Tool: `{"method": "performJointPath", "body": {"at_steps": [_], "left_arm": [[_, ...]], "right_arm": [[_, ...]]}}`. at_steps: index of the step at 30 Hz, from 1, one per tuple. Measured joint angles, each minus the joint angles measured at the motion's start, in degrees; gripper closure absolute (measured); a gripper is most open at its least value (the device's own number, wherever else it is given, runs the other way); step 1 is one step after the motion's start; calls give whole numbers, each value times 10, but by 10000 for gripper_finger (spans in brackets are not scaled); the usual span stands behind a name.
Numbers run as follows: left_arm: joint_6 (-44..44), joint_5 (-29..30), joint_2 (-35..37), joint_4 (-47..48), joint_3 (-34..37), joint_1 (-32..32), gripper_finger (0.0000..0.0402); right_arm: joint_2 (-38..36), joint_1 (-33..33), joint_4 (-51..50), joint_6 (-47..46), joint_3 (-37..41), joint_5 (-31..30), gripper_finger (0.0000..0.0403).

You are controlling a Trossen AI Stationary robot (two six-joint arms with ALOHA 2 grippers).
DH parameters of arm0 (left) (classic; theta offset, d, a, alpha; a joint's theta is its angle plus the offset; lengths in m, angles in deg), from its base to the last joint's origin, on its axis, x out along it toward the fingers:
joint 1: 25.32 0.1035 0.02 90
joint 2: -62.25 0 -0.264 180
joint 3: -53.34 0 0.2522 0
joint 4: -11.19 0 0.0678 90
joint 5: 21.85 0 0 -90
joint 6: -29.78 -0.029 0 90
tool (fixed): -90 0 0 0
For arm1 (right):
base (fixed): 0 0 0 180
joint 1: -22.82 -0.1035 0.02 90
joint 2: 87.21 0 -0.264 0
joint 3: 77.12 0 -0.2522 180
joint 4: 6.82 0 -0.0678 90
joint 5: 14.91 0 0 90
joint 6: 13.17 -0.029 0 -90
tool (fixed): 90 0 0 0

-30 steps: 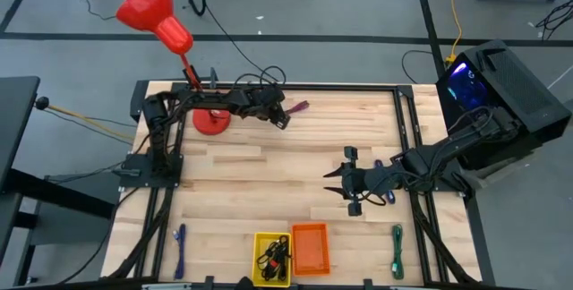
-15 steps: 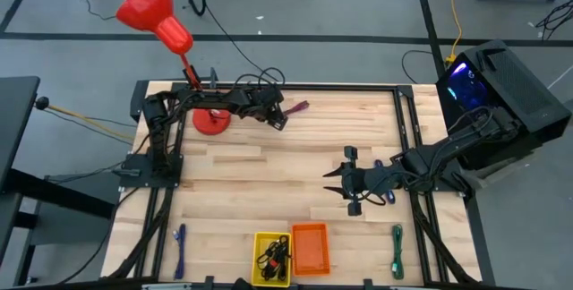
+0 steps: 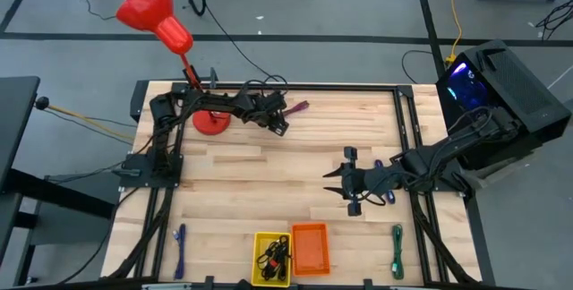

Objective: Pick & Place USB Port
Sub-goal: Put the black and pink charger cable into the orange bin

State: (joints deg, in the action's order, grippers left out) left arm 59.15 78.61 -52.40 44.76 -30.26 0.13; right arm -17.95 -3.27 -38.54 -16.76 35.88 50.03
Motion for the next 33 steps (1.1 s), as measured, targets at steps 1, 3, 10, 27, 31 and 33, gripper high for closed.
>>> {"method": "performJointPath", "body": {"at_steps": [1,3,10,27,31,33], "left_arm": [[0,-2,0,-2,0,0,236],[0,-11,1,-8,0,0,236],[4,-15,6,-30,1,6,236],[56,35,5,-60,1,17,238],[64,29,5,-62,1,17,284],[61,21,5,-57,1,17,339]], "right_arm": [[0,0,3,2,5,0,259],[0,0,12,2,13,0,259],[0,0,18,1,19,0,259],[0,0,28,10,19,0,259],[0,0,29,10,19,0,259],[0,0,30,11,19,0,259]]}}
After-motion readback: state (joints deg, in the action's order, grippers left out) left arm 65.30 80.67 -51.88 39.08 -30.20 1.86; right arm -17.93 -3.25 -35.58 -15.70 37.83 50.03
